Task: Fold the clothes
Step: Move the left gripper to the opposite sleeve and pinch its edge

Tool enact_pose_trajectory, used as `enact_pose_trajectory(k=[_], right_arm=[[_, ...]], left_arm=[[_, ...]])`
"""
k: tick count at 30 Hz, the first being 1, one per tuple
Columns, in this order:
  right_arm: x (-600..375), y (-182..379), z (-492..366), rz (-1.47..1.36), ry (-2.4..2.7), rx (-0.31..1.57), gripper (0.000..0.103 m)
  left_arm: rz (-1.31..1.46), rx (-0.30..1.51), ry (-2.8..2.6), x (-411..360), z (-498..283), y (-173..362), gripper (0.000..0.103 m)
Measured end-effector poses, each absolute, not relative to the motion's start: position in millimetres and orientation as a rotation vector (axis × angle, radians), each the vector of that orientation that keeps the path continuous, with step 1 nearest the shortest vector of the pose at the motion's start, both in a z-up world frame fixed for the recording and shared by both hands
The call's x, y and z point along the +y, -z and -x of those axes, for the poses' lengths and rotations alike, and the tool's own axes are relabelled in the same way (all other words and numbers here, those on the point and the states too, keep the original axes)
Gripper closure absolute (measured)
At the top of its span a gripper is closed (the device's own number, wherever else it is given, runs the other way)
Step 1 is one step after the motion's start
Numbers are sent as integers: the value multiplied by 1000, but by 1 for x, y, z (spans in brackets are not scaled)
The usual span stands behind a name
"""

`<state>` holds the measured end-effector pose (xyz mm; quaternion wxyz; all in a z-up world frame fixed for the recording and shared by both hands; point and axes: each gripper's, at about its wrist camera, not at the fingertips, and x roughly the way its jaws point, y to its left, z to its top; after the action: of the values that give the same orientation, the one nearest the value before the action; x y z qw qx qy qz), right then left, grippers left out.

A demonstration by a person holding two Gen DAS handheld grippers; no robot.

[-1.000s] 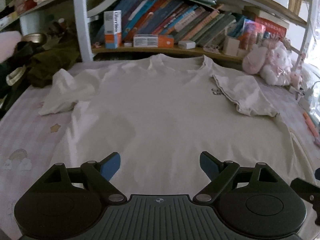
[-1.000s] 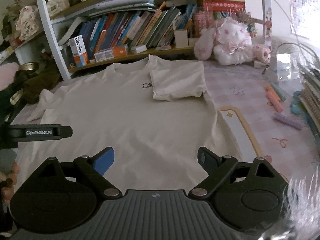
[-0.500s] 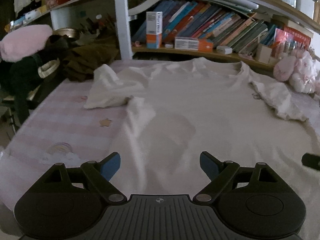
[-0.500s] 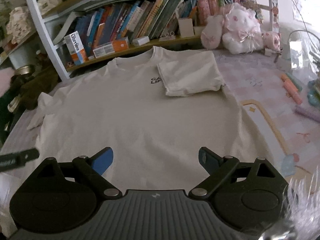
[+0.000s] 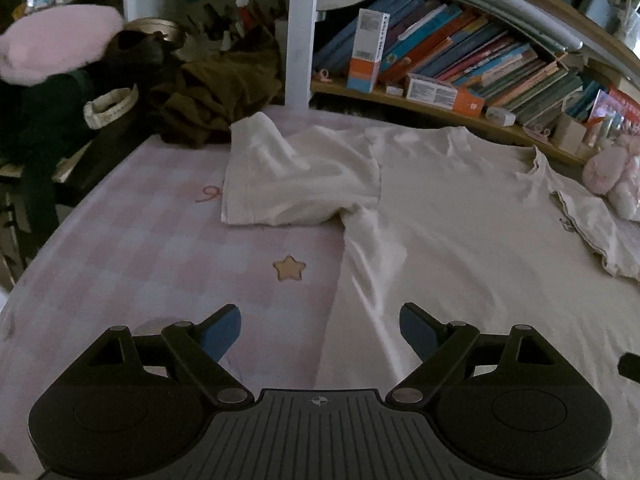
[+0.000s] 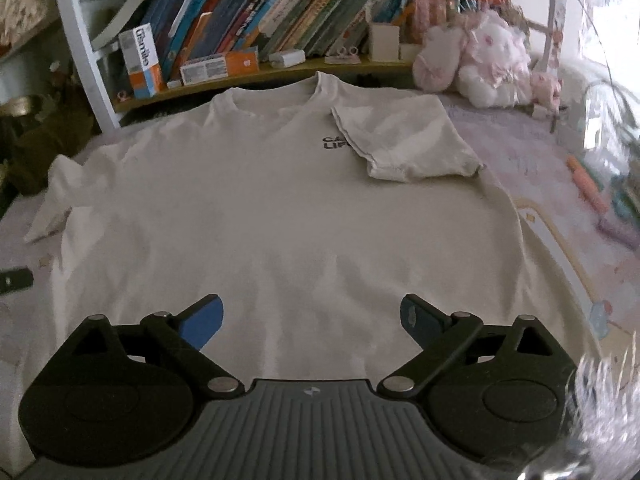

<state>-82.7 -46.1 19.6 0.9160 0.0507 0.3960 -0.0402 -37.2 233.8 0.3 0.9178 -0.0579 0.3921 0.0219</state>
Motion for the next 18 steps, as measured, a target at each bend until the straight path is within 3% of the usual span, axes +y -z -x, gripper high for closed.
enact_pose_trajectory(k=[13,16,18], right_arm=[[-8,-18,78,-12,116,848,7],[-1,-15,76,3,116,866,7],[4,-15,74,17,106,872,7]], left_arm=[[240,824,-5,283,-25,17,20],[267,813,-20,295,-38,20,34],[286,805,-49,304,-47,22,67]])
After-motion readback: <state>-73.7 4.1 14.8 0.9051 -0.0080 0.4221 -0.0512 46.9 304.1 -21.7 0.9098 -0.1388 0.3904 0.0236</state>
